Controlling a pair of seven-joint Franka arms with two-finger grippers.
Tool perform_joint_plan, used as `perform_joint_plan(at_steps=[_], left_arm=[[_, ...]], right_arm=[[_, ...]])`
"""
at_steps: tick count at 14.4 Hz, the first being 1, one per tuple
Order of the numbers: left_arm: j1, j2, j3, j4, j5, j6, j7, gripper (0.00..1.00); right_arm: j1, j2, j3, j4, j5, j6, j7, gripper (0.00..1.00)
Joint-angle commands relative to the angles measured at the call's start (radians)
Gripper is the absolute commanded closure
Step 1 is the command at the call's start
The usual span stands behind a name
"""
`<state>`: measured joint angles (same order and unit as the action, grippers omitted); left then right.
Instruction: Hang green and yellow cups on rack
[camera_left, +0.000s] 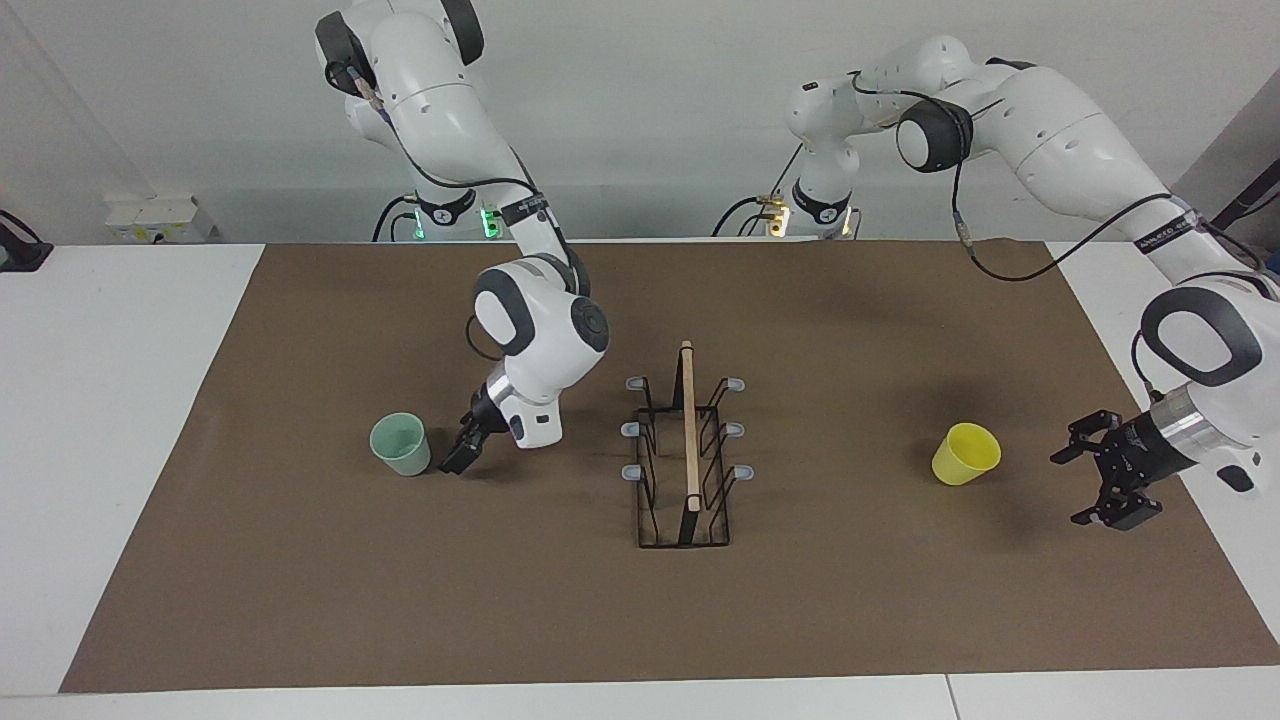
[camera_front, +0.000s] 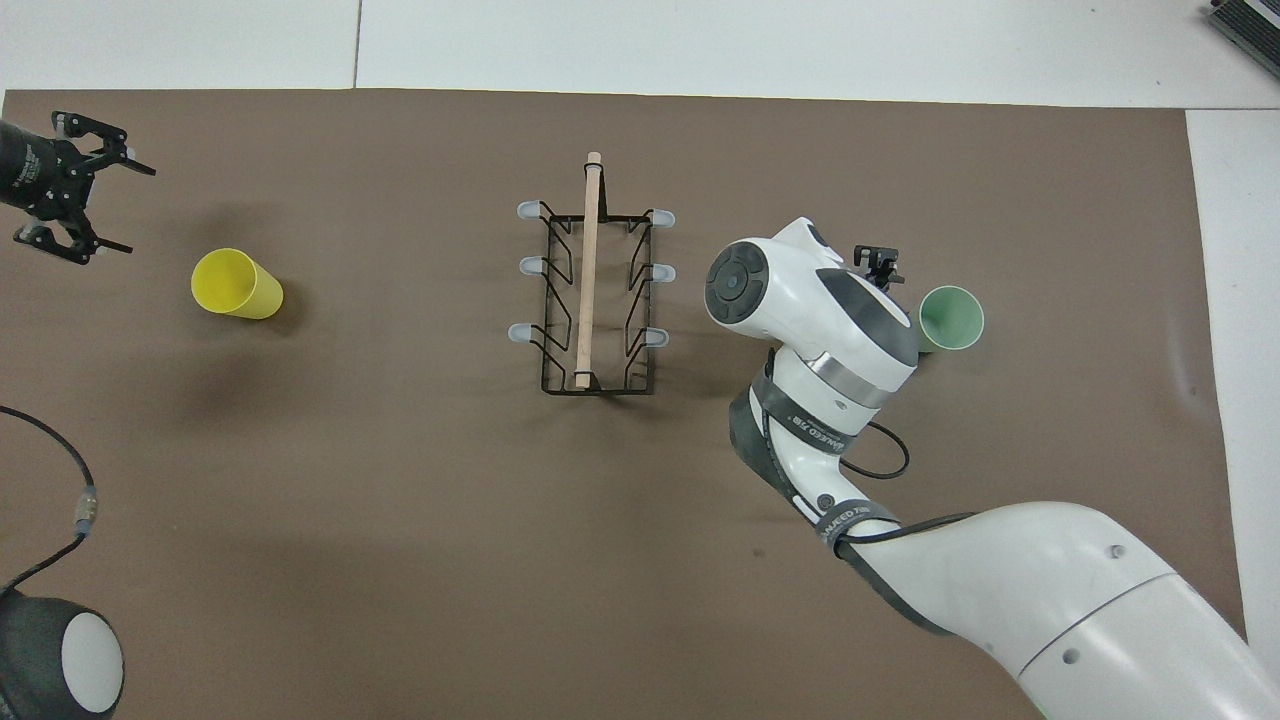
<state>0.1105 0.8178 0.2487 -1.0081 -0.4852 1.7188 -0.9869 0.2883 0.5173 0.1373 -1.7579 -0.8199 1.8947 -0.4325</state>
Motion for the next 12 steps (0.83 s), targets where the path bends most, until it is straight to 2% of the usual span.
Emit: perform_joint_plan(at_steps=[1, 4, 9, 12], left_arm=[[0.015, -0.008, 0.003, -0.047, -0.047, 0.036, -0.032, 0.00], [0.015, -0.054, 0.003, -0.164, -0.058, 0.097, -0.033, 0.00], [0.024, -0.192, 0.004, -0.472, -0.245, 0.177, -0.029, 0.00], [0.046, -0.245, 0.004, -0.593, -0.328, 0.177, -0.022, 0.00]], right_arm=[[-0.015, -0.022, 0.002, -0.041, -0.063, 0.024, 0.020, 0.00], [-0.023, -0.025, 0.002, -0.055, -0.123, 0.023, -0.024, 0.00], [-0.049, -0.026, 0.002, -0.057, -0.202, 0.015, -0.121, 0.00], [-0.052, -0.026, 0.002, -0.064, -0.209, 0.023, -0.153, 0.00]])
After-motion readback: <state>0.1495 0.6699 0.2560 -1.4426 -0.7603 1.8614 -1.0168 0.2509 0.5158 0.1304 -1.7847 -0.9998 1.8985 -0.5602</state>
